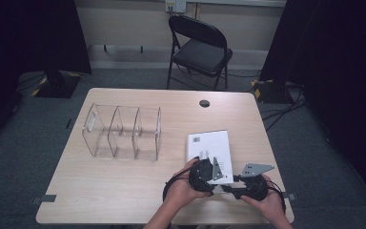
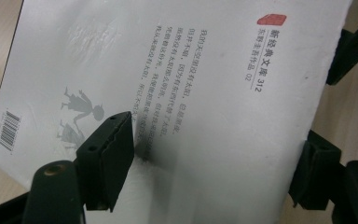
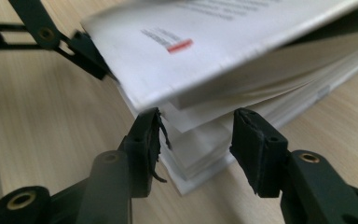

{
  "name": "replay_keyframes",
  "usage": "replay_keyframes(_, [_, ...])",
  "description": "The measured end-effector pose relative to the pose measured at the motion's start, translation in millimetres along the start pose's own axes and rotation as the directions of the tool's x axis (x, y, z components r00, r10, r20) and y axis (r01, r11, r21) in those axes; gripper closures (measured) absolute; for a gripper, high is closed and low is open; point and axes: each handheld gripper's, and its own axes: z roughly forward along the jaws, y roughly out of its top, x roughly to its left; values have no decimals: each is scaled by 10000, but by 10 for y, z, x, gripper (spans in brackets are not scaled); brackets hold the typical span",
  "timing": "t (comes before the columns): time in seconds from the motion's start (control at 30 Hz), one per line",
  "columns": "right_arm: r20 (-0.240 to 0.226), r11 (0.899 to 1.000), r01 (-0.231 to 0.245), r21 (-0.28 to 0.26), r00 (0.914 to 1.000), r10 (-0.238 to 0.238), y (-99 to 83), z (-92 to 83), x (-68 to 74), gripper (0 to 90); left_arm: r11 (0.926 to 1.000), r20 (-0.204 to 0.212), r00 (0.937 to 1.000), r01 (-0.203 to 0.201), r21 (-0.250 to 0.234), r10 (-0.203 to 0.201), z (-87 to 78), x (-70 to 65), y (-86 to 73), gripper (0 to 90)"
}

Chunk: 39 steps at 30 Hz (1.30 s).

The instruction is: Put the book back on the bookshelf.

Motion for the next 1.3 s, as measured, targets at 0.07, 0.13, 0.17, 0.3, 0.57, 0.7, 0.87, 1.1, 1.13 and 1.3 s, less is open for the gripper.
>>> replay_keyframes(0.07, [165,9999,-84,56,9998,83,0,-7,-14,531,9999,33,9999,128,-63,-128,4,-5,-2,255])
replay_keyframes(0.13, [196,9998,-154,-106,9997,156,12,-10,-17,538,10000,81,10000,51,55,-51,-2,0,8,255])
replay_keyframes(0.17, [221,9998,-145,-141,9996,148,18,-11,-15,538,10000,89,9999,48,44,-49,0,-1,7,256])
replay_keyframes(0.3, [175,9993,-176,-341,9997,182,53,-8,-7,547,10000,67,10000,15,50,-16,-1,3,9,256])
replay_keyframes(0.57, [344,9993,-160,-352,9993,172,46,-8,-25,557,10000,67,10000,11,87,-12,-8,6,13,255])
replay_keyframes(0.7, [469,9996,-10,-283,9989,23,59,-13,3,570,9979,424,9973,616,-199,-607,-14,48,-7,225])
replay_keyframes(0.87, [404,9991,-93,-416,9991,110,67,-17,5,572,9993,198,9991,363,-73,-362,16,10,14,152])
replay_keyframes(1.1, [309,9978,-280,-594,9991,299,92,-34,20,585,9981,35,9983,586,-203,-585,94,-8,30,21])
replay_keyframes(1.13, [313,9979,-259,-586,9991,278,95,-37,21,586,9989,-109,9990,429,-162,-431,110,-20,29,12])
replay_keyframes(1.3, [284,9983,-211,-538,9993,227,91,-25,21,585,9996,-579,9981,222,-144,-230,95,4,20,127])
